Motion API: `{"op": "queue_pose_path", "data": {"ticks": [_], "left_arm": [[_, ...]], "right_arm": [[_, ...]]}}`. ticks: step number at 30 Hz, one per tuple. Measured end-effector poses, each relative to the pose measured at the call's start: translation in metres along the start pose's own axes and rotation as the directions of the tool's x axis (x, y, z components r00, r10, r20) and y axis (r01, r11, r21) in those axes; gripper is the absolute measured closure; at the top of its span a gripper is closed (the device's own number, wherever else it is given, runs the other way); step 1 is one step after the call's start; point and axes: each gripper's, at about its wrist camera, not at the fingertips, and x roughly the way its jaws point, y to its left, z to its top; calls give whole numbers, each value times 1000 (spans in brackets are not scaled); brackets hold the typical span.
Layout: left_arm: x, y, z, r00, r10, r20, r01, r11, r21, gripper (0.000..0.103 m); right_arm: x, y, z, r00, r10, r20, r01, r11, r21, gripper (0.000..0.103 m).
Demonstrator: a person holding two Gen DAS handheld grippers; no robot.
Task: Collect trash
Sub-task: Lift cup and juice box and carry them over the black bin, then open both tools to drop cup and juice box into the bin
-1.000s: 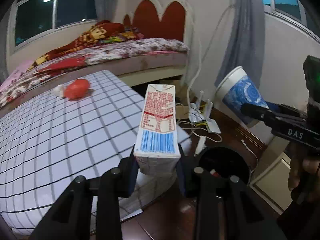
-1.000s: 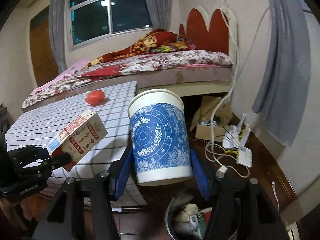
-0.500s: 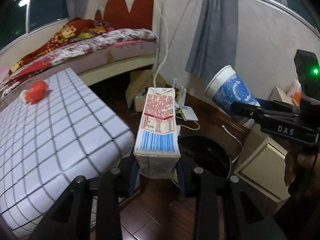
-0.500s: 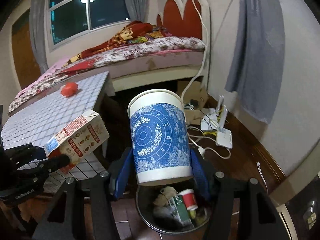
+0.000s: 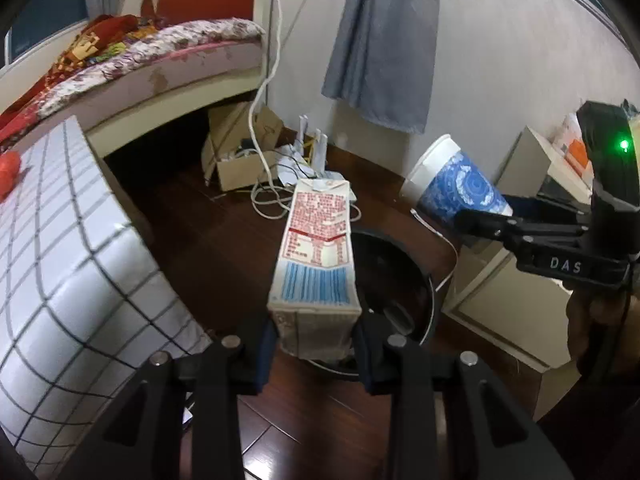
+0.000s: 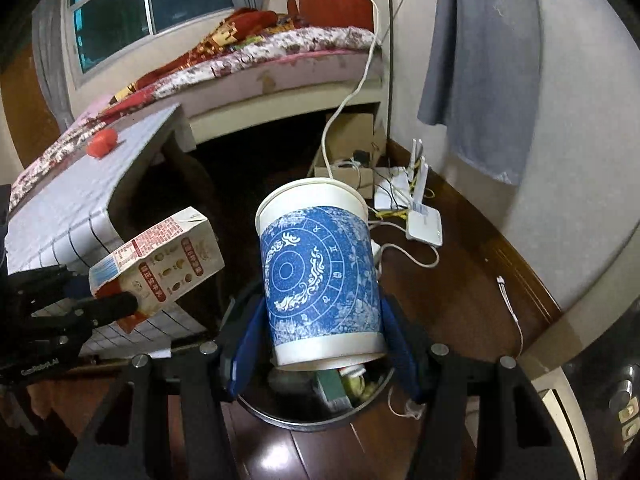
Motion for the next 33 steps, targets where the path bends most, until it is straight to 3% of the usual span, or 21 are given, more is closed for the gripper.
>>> {"op": "queue_pose_path", "data": {"ticks": [20,33], "left_arm": [[49,-3,-3,993,-36,-111,39,999,23,68],[77,1,-4,984,-66,-165,65,998,-12,68]], "right_arm": [[50,-4,-21,987,16,-161,-23,999,-44,43],[72,11,-27,972,16,-232,-44,992,-120,43]]}}
